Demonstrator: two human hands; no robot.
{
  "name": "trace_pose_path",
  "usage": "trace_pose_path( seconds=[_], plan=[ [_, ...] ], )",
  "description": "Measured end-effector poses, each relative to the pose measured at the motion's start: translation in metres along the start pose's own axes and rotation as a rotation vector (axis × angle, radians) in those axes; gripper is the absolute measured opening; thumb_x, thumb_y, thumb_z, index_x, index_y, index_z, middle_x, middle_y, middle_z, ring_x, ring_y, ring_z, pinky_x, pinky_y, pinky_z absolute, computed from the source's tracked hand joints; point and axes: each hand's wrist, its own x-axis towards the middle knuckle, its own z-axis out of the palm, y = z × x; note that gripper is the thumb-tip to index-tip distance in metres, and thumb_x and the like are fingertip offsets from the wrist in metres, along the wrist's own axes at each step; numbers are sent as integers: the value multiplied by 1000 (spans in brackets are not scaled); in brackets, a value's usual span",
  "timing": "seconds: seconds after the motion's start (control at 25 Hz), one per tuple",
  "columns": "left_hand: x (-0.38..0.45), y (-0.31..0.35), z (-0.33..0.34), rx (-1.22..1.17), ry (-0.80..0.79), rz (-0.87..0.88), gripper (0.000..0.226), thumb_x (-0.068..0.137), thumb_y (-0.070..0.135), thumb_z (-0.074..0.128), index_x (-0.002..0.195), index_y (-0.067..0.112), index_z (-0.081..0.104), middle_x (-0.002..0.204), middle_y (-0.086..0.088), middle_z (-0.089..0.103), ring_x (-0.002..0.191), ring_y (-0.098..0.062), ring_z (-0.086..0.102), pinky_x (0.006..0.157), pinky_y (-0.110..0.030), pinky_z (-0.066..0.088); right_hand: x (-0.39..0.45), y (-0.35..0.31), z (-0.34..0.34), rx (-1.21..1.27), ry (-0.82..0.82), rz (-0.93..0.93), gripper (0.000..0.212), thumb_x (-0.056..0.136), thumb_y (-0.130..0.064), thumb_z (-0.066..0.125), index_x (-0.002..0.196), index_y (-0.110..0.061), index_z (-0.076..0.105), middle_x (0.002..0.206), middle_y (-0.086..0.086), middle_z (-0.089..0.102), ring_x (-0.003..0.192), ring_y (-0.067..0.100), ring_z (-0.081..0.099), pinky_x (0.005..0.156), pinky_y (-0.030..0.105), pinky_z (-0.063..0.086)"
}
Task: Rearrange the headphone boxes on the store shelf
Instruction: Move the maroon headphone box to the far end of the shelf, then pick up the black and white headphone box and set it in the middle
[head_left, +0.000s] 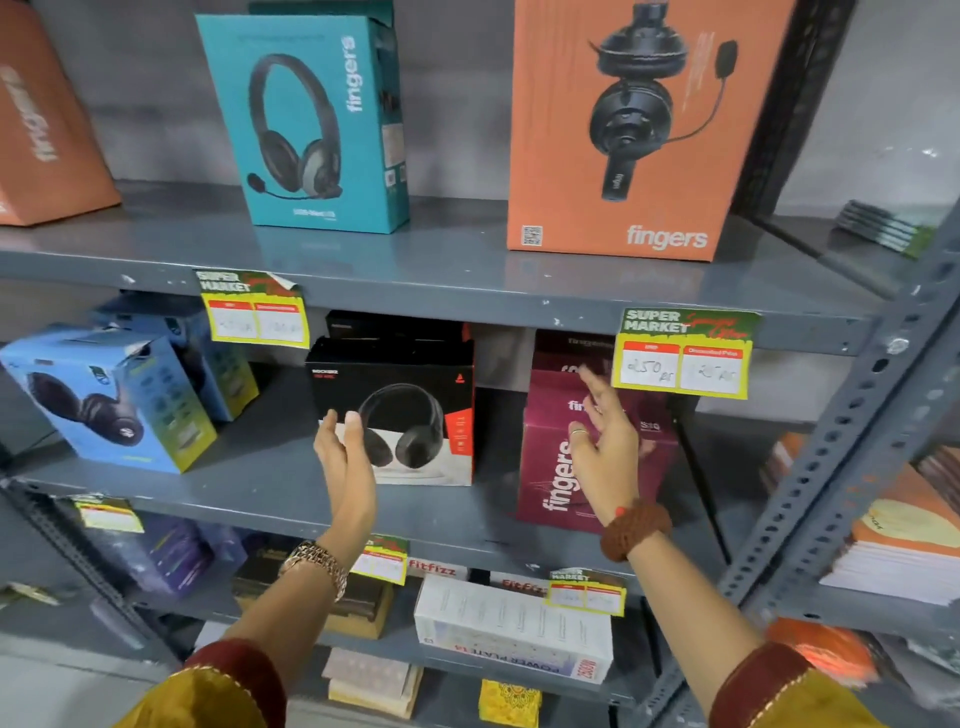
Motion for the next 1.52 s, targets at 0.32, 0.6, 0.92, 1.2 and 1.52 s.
trace_pose_path(
  seconds=[0.32, 0.6, 0.92, 1.2, 1.52],
  plan=[
    [92, 0, -59, 119, -214, -187, 70, 93, 59, 20, 152, 23, 8, 163, 3, 3, 149, -18, 10, 121, -40, 8, 25, 18, 138, 21, -104, 397, 74, 82, 8, 50, 146, -10, 19, 145, 13, 41, 127, 25, 46, 98, 23, 38],
    [134, -5, -79, 155, -605, -297, 83, 80, 72, 4, 150, 28, 13, 158, 6, 21, 147, -19, 19, 120, -40, 10, 16, 22, 180, -105, -43, 547, 69, 79, 12, 44, 141, -13, 28, 94, 3, 56, 95, 21, 54, 100, 42, 45],
    [153, -15, -100, 162, -563, -317, 109, 56, 86, 11, 151, 32, 10, 162, 4, 14, 149, -20, 12, 121, -44, 5, -8, 26, 208, -131, -35, 553, 75, 83, 8, 45, 147, -18, 18, 134, 8, 50, 122, 27, 50, 108, 45, 40],
    [149, -19, -107, 176, -573, -276, 131, 36, 101, 13, 150, 35, 12, 161, 5, 17, 149, -20, 15, 122, -47, 8, -7, 22, 203, -161, -51, 526, 67, 86, 7, 43, 146, -14, 21, 143, 9, 44, 130, 26, 45, 110, 46, 38],
    [147, -27, -114, 162, -543, -283, 91, 76, 75, 7, 151, 24, 9, 162, 0, 12, 149, -22, 13, 123, -43, 7, -17, 27, 192, -130, -94, 591, 64, 87, 11, 41, 145, -8, 23, 149, 13, 37, 138, 28, 34, 113, 40, 30]
  ],
)
